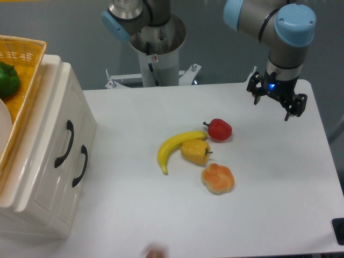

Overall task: Slide the top white drawer open
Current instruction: 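Move the gripper from above the red pepper toward the cabinet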

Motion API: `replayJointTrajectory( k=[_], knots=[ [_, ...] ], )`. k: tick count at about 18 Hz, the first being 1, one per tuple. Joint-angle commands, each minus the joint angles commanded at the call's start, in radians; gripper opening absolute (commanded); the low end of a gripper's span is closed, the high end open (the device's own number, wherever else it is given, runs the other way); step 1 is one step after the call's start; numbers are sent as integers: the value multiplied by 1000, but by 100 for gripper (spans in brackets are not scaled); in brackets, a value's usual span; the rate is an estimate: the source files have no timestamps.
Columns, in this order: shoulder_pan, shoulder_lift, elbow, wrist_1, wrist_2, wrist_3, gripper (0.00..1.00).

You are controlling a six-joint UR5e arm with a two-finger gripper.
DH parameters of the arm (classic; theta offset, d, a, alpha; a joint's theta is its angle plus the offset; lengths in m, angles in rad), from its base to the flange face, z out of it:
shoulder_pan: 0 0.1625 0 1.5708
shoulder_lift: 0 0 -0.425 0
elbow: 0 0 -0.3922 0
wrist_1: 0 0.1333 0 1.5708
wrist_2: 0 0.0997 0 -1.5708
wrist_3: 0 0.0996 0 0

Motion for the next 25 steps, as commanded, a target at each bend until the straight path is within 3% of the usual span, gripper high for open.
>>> replayJointTrajectory(
  k=[14,22,25],
  knots=[
    [-15,-5,-45,3,-6,-9,100],
    [-51,-3,-72,-8,-11,-147,100],
    [-78,-3,-71,-11,-9,-273,100]
  ],
)
